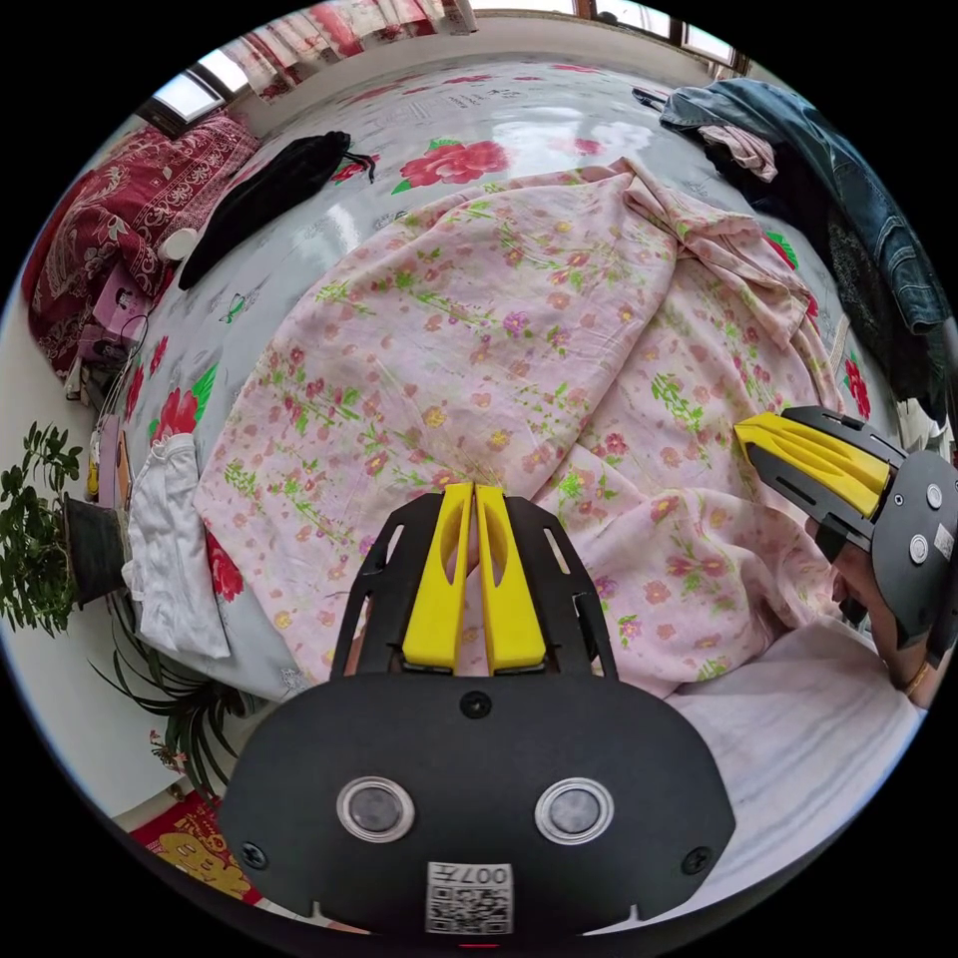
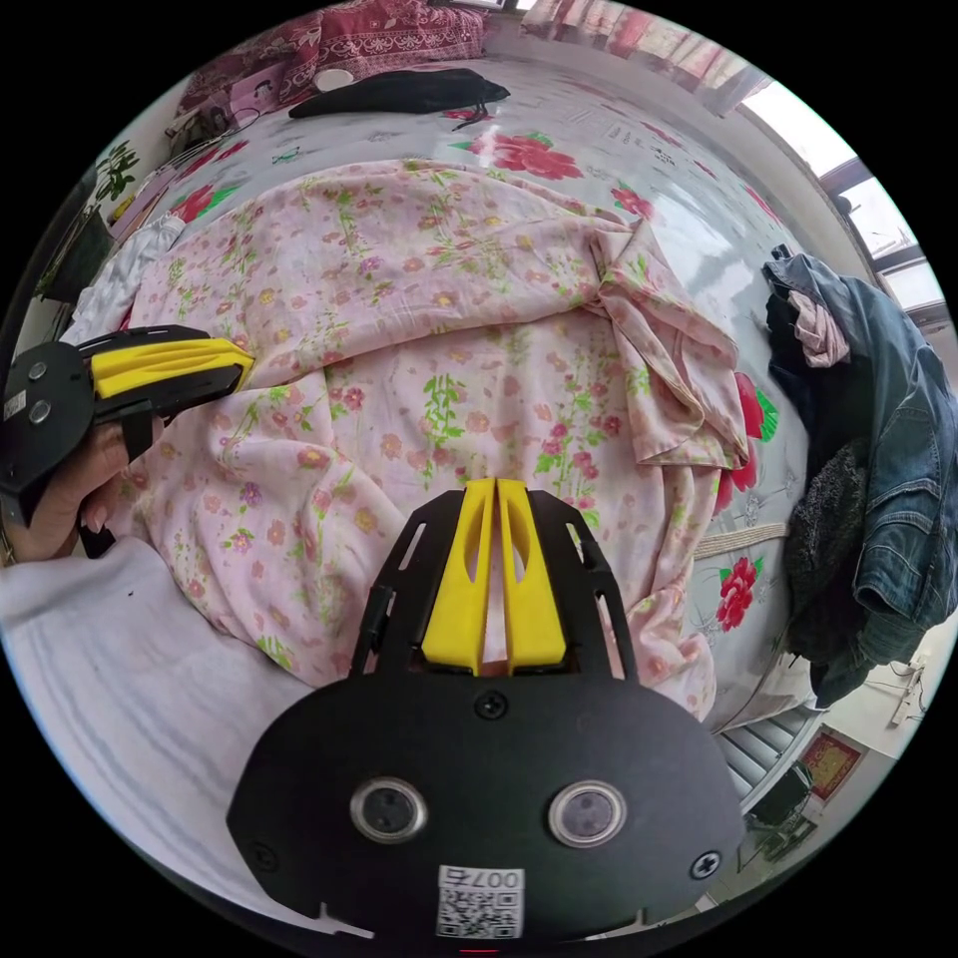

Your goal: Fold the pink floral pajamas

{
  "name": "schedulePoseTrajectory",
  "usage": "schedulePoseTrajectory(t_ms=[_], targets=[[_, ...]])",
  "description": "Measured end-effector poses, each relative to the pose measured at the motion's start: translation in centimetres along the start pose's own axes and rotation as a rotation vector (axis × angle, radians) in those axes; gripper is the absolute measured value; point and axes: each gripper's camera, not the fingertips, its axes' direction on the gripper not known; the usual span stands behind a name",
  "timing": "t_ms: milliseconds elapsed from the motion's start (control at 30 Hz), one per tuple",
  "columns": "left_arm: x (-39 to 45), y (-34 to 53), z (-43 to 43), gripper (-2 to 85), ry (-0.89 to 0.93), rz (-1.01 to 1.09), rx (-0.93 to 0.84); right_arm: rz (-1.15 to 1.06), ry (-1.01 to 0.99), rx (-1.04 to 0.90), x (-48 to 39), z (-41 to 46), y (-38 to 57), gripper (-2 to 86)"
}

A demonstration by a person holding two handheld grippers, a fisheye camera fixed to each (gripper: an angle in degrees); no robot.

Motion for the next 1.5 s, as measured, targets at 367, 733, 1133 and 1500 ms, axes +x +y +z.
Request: schedulePoseTrajectory(t_ms=[367,733,1133,1500], targets=[[0.07,-0.02,0.16,-1.0,-0.001,0.002,0.001,0.002,-0.001,0.002,0.04,0.03,-0.13,-0.3],[0.32,-0.1,0.33,-1.0,-0.008,0.007,-0.001,-0.002,0.0,0.001,0.02,0.15,-0.39,-0.3],[0.59,-0.15,0.46,-1.0,-0.011,0.011,0.003,-0.012,0.005,-0.002,-0.08,0.32,-0.72,-0.3],[0.8,-0.31,0.52,-1.0,-0.011,0.01,0.004,-0.012,0.005,-0.001,-0.13,0.46,-0.99,-0.3]])
